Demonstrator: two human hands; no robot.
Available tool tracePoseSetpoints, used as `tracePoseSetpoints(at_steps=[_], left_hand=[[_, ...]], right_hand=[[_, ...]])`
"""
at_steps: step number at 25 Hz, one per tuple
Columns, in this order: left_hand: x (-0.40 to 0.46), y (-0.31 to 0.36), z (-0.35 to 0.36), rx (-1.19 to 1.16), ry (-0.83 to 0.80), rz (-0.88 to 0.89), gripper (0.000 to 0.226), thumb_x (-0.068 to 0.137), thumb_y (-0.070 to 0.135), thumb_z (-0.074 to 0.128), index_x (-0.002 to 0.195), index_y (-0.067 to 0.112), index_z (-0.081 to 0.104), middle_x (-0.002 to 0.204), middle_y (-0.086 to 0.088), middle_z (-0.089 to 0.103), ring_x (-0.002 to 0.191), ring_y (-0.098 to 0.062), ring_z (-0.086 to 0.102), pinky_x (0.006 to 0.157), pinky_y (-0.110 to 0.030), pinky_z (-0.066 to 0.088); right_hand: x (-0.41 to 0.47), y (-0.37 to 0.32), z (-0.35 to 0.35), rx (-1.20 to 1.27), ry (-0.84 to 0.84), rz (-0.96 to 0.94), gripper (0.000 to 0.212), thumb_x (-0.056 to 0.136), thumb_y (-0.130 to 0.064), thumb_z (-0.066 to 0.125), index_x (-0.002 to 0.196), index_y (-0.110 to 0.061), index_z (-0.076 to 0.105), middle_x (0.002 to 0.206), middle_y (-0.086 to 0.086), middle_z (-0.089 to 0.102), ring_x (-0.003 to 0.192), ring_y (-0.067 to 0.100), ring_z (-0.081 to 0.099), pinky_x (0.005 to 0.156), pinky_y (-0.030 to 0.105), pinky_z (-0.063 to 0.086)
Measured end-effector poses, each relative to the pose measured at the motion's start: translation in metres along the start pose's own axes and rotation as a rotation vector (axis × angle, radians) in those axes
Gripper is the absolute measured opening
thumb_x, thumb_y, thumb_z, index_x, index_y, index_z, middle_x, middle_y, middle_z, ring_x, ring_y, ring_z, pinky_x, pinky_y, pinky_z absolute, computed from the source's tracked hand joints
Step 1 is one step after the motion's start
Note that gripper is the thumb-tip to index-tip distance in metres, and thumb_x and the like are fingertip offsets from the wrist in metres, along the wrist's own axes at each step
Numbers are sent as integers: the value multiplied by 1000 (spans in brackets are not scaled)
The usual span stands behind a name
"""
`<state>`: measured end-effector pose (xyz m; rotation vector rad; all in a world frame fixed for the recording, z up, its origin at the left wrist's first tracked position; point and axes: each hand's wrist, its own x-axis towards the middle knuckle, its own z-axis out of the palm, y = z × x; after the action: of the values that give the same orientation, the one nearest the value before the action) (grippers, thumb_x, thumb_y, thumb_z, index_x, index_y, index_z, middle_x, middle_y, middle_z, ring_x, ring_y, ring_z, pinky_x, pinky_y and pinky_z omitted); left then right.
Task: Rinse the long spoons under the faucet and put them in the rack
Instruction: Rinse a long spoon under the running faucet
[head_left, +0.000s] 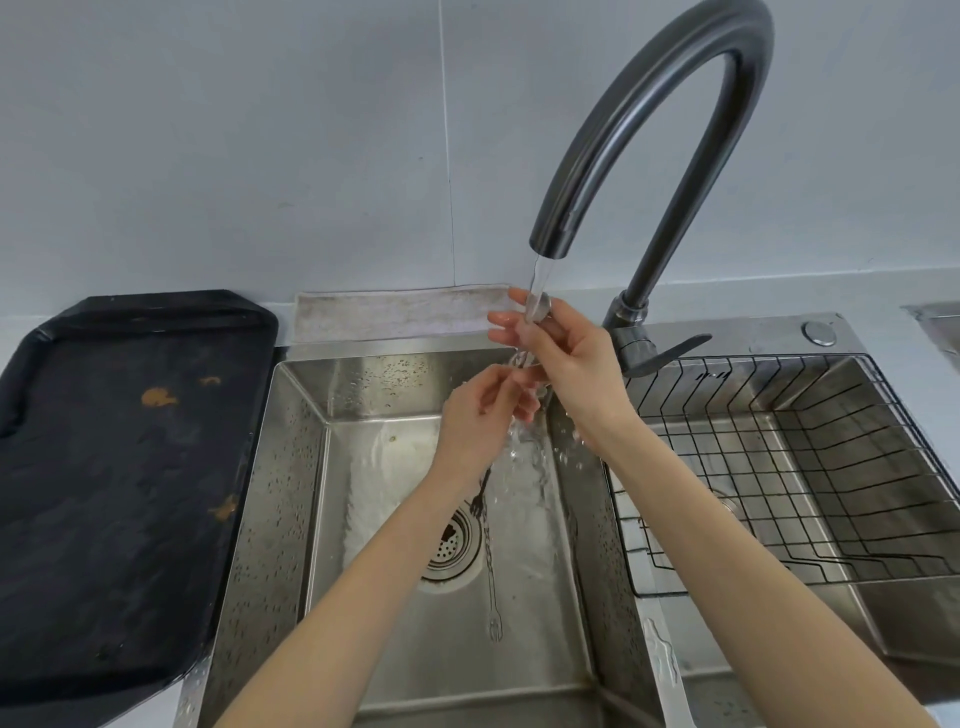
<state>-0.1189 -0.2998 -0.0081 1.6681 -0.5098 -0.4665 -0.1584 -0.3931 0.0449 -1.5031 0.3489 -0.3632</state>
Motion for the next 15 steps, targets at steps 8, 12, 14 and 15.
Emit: tracePoseSetpoints(at_steps=[8, 12, 14, 15], left_hand=[[-4, 4, -1, 69, -92, 35, 42, 93, 8, 33, 71, 37, 53, 52, 27, 64, 55, 3, 58, 61, -14, 44], [-7, 10, -3, -48, -255, 3, 29, 96, 14, 33, 79, 23, 56, 59, 18, 68, 62, 2, 62, 61, -16, 46], [-8, 11, -5, -100, -297, -42, 28, 96, 16, 34, 78, 18, 55, 58, 14, 68, 63, 0, 64, 58, -13, 44], [-8, 10, -6, -132, -304, -70, 29, 96, 15, 33, 76, 18, 55, 57, 13, 67, 62, -1, 64, 58, -14, 43]], right_hand=[[1, -5, 6, 21, -107, 57, 21, 96, -8, 37, 110, -13, 52, 96, -3, 64, 74, -7, 65, 57, 11, 54], [1, -11, 1, 229, -135, 138, 21, 90, -1, 48, 98, -19, 58, 88, -1, 68, 70, -2, 68, 41, 10, 47], [2, -13, -2, 237, -103, 167, 16, 88, -3, 52, 87, -17, 59, 74, 0, 70, 63, 1, 68, 37, 9, 43], [3, -12, -3, 235, -83, 178, 14, 87, -4, 54, 83, -17, 58, 68, -3, 71, 61, 1, 68, 36, 10, 41]])
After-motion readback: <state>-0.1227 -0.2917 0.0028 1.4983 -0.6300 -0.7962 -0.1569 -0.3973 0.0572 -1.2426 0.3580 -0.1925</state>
